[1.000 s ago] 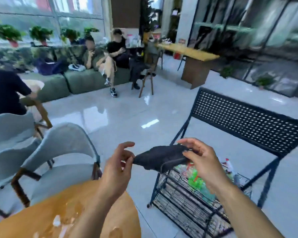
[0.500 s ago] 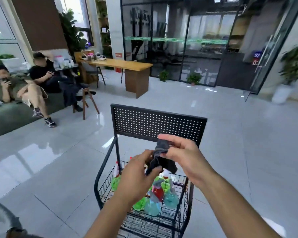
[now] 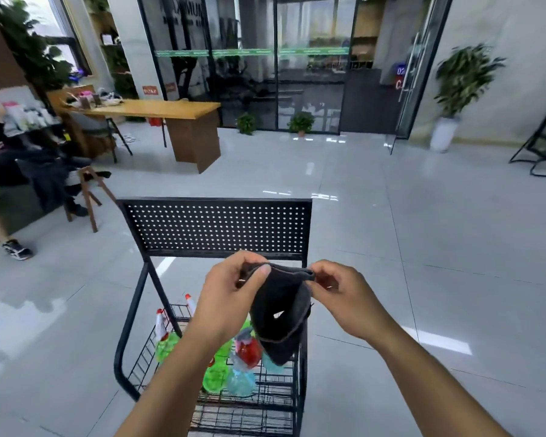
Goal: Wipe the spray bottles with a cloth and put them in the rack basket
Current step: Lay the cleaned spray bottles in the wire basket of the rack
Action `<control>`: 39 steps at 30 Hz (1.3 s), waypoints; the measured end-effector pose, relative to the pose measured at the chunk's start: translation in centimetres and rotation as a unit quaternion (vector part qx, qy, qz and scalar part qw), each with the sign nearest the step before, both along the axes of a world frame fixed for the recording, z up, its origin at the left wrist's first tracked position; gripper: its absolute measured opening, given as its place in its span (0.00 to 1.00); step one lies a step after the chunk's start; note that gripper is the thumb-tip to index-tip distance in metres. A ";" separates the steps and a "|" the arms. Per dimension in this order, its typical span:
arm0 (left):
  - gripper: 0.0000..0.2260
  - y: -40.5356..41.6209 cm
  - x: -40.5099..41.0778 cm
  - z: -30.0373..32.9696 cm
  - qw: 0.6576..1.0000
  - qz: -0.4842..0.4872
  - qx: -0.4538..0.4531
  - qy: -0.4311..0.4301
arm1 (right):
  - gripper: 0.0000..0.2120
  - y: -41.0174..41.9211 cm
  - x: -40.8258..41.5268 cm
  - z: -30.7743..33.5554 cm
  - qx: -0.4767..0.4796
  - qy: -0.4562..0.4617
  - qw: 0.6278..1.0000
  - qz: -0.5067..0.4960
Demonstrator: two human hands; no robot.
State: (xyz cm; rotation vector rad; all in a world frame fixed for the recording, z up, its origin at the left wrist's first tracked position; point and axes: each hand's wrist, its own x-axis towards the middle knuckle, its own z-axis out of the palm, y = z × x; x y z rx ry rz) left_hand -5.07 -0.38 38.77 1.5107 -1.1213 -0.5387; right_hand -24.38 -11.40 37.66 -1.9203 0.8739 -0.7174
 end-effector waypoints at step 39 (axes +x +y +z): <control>0.08 3.7 -2.4 3.3 0.991 -0.121 -0.022 0.055 | 0.05 7.2 -0.3 2.9 -0.210 -0.094 0.971 -0.063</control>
